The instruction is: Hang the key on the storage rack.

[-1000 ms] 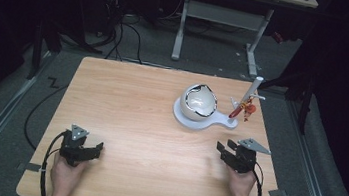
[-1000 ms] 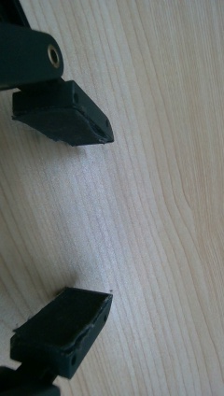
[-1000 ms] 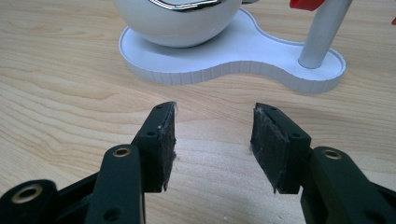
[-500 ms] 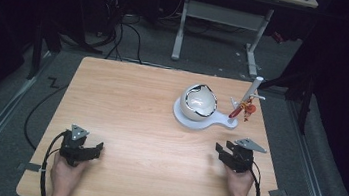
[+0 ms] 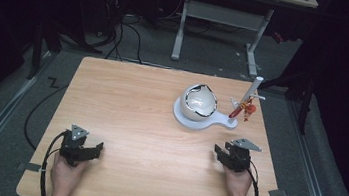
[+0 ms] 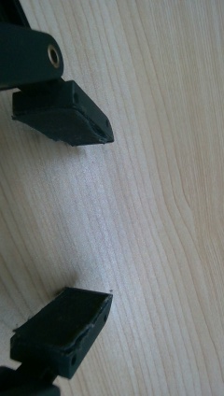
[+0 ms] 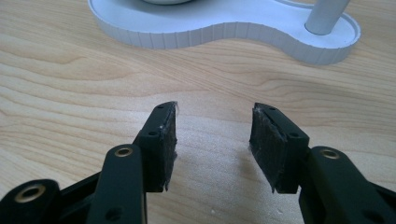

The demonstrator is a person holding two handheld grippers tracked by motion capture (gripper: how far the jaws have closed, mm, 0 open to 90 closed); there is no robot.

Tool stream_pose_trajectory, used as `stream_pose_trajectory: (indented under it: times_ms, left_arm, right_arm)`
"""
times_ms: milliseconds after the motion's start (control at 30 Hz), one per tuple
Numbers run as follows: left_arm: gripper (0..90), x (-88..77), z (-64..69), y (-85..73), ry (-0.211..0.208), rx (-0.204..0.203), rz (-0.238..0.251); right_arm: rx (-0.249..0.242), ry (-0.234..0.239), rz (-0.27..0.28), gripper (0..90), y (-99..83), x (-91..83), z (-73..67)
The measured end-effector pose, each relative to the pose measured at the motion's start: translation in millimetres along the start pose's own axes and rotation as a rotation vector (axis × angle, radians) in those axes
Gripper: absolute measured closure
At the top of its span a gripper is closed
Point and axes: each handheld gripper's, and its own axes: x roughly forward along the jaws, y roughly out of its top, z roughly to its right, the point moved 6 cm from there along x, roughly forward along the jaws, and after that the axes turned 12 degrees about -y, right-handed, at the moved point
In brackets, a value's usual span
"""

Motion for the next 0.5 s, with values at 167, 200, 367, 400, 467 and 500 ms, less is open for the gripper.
stream_pose_trajectory:
  times_ms: [167,200,367,400,467,500]
  left_arm:
    - [19.6,0.0,0.0,0.0,0.0,0.0,0.0]
    - [19.6,0.0,0.0,0.0,0.0,0.0,0.0]
    - [19.6,0.0,0.0,0.0,0.0,0.0,0.0]
    - [19.6,0.0,0.0,0.0,0.0,0.0,0.0]
    - [19.6,0.0,0.0,0.0,0.0,0.0,0.0]
    - [19.6,0.0,0.0,0.0,0.0,0.0,0.0]
  right_arm:
    - [-0.002,0.0,-0.022,50.5,-2.2,3.7,-0.4]
    - [0.002,0.002,-0.025,50.3,-2.5,4.1,-0.4]
    - [0.011,0.004,-0.042,49.6,-3.2,5.3,-0.2]
    - [0.012,0.004,-0.046,49.5,-3.2,5.6,-0.1]
    - [0.008,0.002,-0.052,49.1,-3.3,6.4,0.1]
    - [0.006,0.0,-0.053,49.0,-3.3,6.6,-0.2]
